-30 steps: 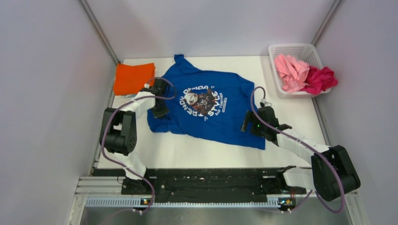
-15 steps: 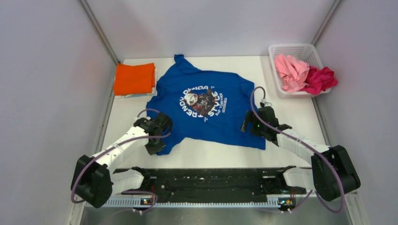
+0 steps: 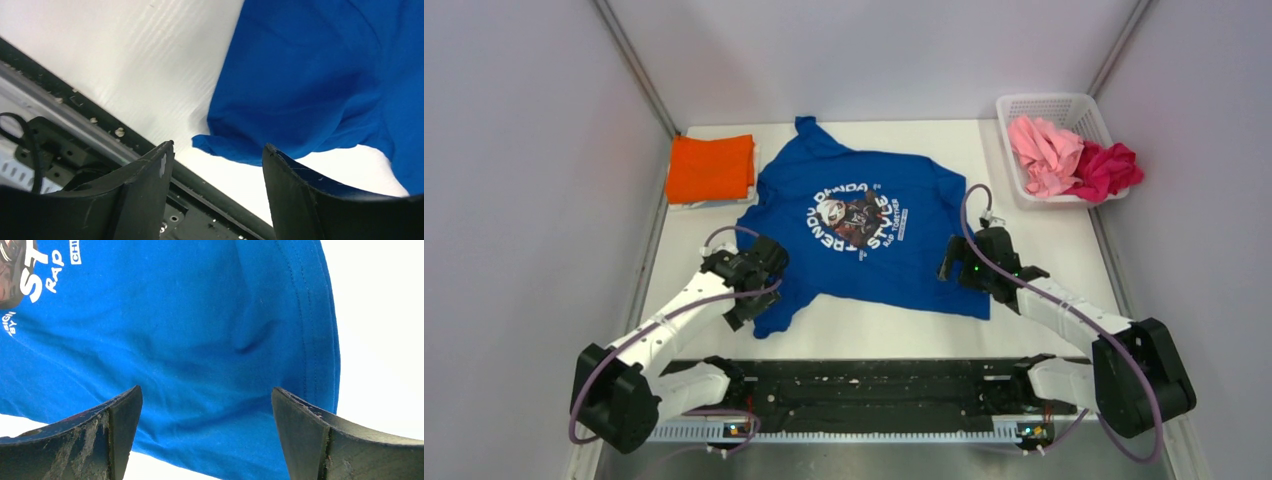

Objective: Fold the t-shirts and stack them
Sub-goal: Flatten out the tshirt

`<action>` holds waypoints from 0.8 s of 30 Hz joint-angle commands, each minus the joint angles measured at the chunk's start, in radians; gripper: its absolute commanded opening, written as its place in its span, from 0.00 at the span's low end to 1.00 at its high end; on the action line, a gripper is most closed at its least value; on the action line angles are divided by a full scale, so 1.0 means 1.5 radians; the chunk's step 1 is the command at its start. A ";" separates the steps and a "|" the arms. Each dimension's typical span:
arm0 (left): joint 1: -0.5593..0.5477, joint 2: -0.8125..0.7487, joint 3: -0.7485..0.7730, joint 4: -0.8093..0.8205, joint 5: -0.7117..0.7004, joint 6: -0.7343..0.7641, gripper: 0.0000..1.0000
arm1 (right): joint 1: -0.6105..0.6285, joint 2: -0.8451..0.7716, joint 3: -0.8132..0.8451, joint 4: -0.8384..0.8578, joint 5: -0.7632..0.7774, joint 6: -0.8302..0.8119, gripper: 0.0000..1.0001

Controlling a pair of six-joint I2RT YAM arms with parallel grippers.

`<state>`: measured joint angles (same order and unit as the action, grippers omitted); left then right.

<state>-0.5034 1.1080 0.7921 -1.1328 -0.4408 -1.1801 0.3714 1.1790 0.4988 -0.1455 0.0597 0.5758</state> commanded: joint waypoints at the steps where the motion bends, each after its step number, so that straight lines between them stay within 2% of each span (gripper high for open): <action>1: 0.007 -0.007 -0.045 0.071 0.048 -0.010 0.70 | 0.006 -0.011 0.012 0.001 0.007 -0.005 0.98; 4: 0.019 -0.017 -0.081 0.093 0.062 -0.044 0.67 | 0.006 -0.013 0.012 0.000 0.005 -0.004 0.98; 13: 0.027 -0.078 -0.125 0.109 0.010 -0.121 0.64 | 0.006 -0.014 0.011 -0.003 0.004 -0.006 0.98; 20: 0.037 -0.138 -0.150 0.088 -0.015 -0.179 0.65 | 0.006 -0.012 0.011 -0.001 0.003 -0.005 0.98; 24: 0.041 -0.127 -0.162 0.072 -0.012 -0.213 0.66 | 0.006 -0.012 0.010 0.001 0.002 -0.006 0.98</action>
<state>-0.4515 0.9092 0.5667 -1.0042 -0.4290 -1.4178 0.3714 1.1790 0.4988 -0.1642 0.0589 0.5758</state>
